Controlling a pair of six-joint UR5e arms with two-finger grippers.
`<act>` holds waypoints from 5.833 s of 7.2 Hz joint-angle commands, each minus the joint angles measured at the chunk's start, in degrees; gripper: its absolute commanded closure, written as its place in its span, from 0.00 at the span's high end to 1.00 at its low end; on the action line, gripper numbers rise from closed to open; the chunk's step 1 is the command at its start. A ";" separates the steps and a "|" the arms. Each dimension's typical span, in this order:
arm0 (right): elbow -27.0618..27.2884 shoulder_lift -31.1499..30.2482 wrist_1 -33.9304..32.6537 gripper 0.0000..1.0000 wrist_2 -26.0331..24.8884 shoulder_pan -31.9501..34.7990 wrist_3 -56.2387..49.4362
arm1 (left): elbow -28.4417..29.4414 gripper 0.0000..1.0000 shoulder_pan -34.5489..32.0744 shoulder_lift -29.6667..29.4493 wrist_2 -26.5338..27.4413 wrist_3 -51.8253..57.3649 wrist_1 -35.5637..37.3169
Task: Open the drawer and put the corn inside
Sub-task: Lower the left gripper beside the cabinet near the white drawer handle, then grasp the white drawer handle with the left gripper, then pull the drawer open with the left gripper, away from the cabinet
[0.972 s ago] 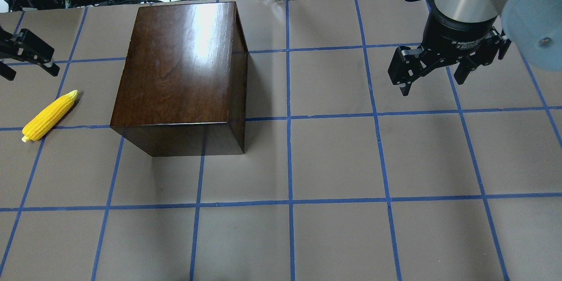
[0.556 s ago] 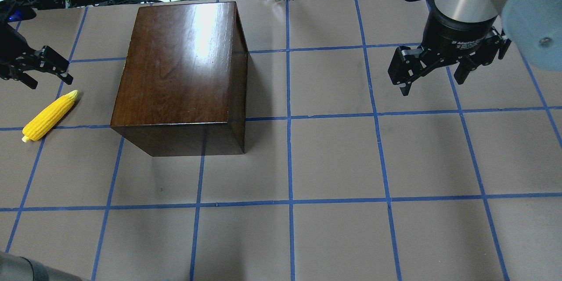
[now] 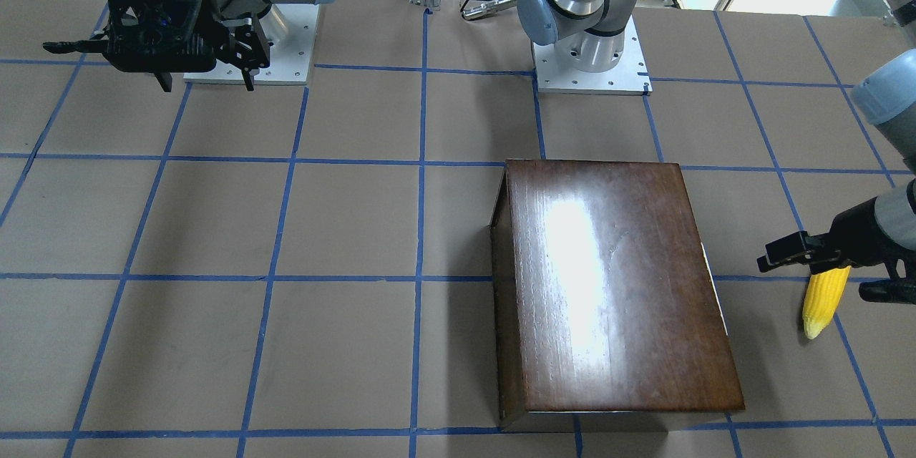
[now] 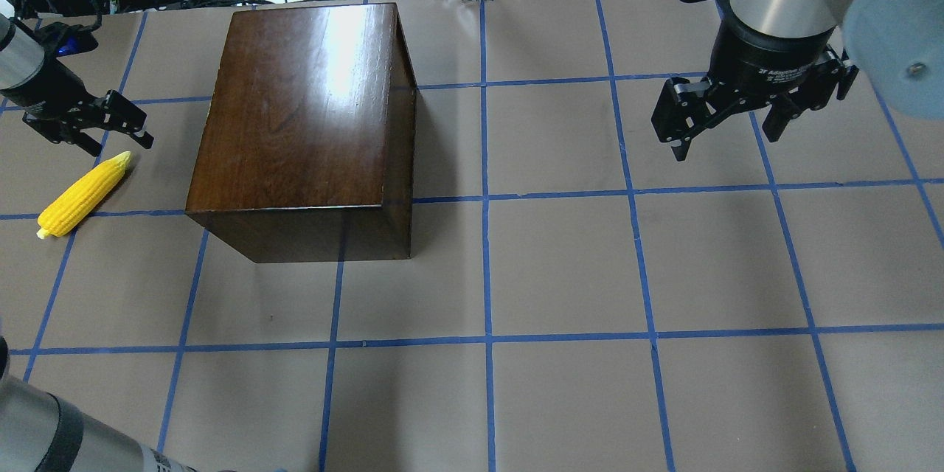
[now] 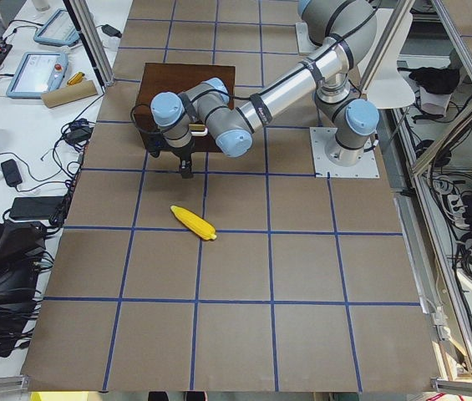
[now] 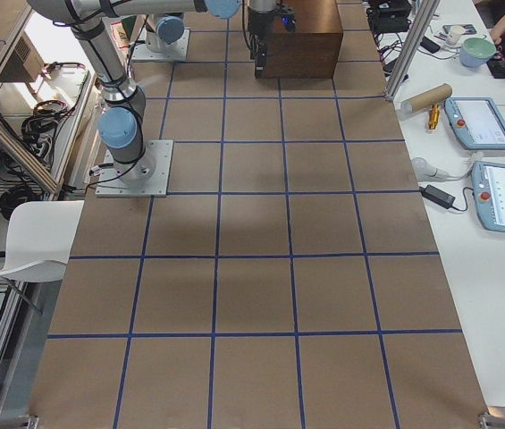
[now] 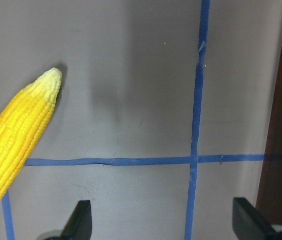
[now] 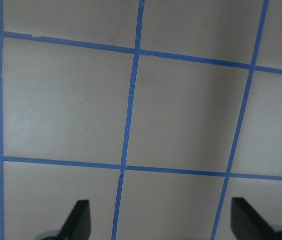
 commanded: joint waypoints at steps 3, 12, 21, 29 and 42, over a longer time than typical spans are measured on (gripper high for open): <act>0.00 -0.03 0.00 1.00 0.02 0.00 -0.08 | 0.14 1.00 -0.87 -0.50 -11.77 5.33 -0.50; 0.00 0.06 0.00 1.00 -0.06 0.00 0.00 | 0.05 1.00 -3.95 -3.22 -11.69 4.90 -0.15; 0.00 -0.03 0.00 1.00 -0.06 0.00 -0.08 | 0.23 1.00 -3.07 -3.93 -10.81 5.25 0.03; 0.00 0.06 0.00 1.00 0.02 0.00 0.01 | 0.49 1.00 1.24 -3.84 -8.00 5.78 0.12; 0.00 0.06 0.00 1.00 0.02 0.00 -0.08 | 0.49 1.00 7.47 -3.75 -8.18 5.96 0.29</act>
